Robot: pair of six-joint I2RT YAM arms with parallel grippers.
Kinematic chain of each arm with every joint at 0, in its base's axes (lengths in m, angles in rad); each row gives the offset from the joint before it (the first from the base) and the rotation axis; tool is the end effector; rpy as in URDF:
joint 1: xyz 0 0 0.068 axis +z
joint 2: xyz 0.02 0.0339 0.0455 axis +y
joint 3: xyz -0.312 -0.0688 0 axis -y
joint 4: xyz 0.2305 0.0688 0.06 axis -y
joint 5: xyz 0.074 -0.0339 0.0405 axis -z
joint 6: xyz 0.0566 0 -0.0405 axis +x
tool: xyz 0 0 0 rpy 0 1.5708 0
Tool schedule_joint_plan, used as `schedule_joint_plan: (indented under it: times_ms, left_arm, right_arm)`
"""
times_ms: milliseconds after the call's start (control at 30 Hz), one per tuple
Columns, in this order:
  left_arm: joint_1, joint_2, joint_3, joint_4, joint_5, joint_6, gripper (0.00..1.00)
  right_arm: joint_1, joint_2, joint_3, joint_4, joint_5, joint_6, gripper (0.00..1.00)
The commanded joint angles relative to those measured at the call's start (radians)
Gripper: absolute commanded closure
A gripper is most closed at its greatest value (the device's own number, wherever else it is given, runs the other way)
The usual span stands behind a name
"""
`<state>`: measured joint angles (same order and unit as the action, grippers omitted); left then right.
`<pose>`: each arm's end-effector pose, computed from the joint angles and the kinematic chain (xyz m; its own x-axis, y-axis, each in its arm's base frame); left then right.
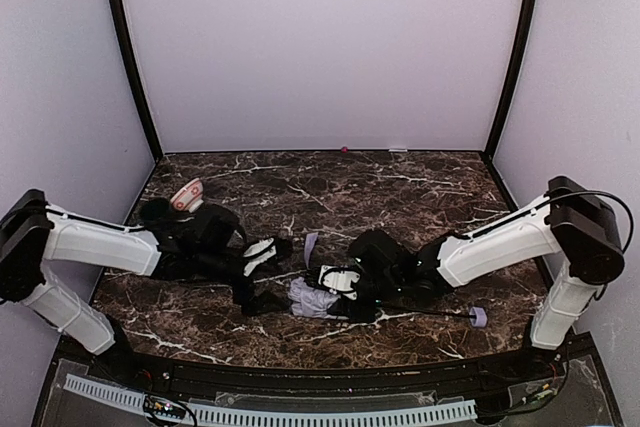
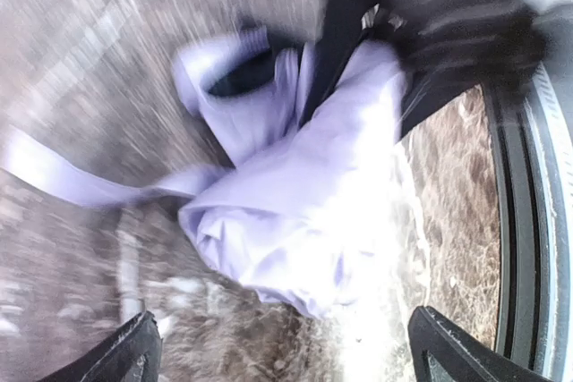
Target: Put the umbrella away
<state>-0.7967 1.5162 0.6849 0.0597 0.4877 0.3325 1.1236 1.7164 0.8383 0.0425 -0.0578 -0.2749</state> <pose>0.1848 -0.2270 0.2087 -0.1779 0.5945 -0.7842 0.9781 0.1940 -0.0749 0.1468 0.3135 0.1863 -0.0598 -0.7514 -0.6572 -0.9696 0.2003 -0.1408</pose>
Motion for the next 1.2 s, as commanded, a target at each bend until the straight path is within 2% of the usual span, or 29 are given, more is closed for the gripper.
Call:
schedule_joint_plan:
  times_ms: [0,133,300,467,667,833,933,1067,1100,1167]
  left_arm:
    - [-0.008,-0.207,-0.167,0.372,-0.090,0.023,0.01]
    - [-0.076,-0.252,-0.214,0.377,-0.141,0.181,0.05]
    - [-0.203,-0.166,-0.169,0.252,-0.265,0.385,0.06]
    - [-0.257,-0.052,-0.105,0.183,-0.336,0.470,0.05]
    - [-0.295,0.092,-0.019,0.126,-0.491,0.506,0.05]
    - [-0.311,0.170,0.028,0.058,-0.525,0.515,0.07]
    - [-0.312,0.219,0.056,-0.012,-0.539,0.507,0.14]
    - [-0.312,0.252,0.090,-0.128,-0.526,0.483,0.27]
    - [-0.312,0.249,0.091,-0.145,-0.495,0.483,0.33]
    - [-0.312,0.245,0.092,-0.175,-0.443,0.482,0.52]
  right_arm:
    - [-0.064,0.098,0.043,-0.251,-0.234,0.102,0.82]
    - [-0.133,0.201,0.129,-0.377,-0.405,0.140,0.82]
    - [-0.182,0.294,0.198,-0.472,-0.563,0.164,0.81]
    - [-0.182,0.346,0.244,-0.488,-0.614,0.174,0.79]
    - [-0.187,0.374,0.269,-0.460,-0.663,0.200,0.79]
    - [-0.201,0.374,0.276,-0.446,-0.693,0.210,0.79]
    - [-0.210,0.366,0.281,-0.434,-0.707,0.219,0.75]
    - [-0.246,0.315,0.272,-0.402,-0.714,0.253,0.63]
    - [-0.257,0.292,0.270,-0.397,-0.713,0.258,0.58]
    - [-0.276,0.240,0.270,-0.394,-0.718,0.259,0.52]
